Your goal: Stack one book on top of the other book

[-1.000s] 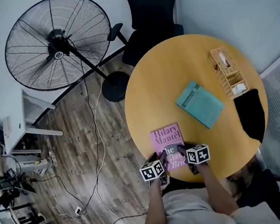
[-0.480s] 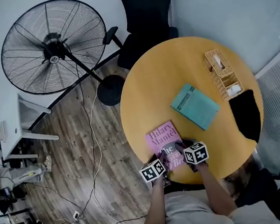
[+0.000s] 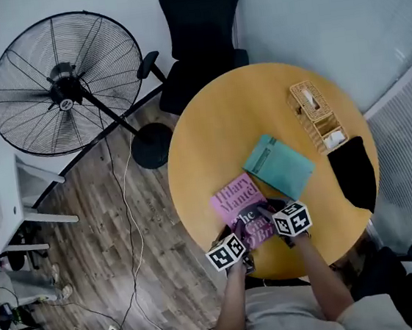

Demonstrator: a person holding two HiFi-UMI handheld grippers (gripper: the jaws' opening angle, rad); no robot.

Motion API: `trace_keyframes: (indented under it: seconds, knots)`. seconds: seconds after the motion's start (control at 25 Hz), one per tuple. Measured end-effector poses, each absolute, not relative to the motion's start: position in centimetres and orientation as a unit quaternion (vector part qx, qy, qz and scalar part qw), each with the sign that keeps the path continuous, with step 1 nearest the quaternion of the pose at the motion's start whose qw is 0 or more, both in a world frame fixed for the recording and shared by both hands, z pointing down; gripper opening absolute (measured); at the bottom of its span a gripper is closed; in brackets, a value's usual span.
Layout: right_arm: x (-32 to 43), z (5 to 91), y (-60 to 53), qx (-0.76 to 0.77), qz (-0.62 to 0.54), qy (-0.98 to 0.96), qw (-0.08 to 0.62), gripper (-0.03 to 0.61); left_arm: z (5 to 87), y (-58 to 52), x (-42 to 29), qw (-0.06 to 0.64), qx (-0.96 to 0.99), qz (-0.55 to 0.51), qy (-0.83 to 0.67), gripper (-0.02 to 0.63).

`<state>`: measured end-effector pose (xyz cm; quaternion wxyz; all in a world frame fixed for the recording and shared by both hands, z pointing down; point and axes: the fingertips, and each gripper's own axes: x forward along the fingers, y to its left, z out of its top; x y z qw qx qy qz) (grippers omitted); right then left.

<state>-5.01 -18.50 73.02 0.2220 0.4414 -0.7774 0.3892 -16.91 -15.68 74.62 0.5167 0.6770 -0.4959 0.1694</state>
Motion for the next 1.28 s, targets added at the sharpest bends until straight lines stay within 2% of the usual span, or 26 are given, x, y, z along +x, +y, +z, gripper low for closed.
trace_keyframes:
  seconds: [0.44,1.28]
  knots:
    - [-0.9,71.5,-19.9,0.451,0.364,-0.782,0.23,0.153,73.5,-16.9,-12.7,0.523,0.681,0.155,-0.489,0.216]
    - [7.2,71.5,-23.0,0.334,0.341,-0.845,0.241,0.152,72.5,-17.4,-3.9,0.508,0.65,0.133,-0.549,0.198]
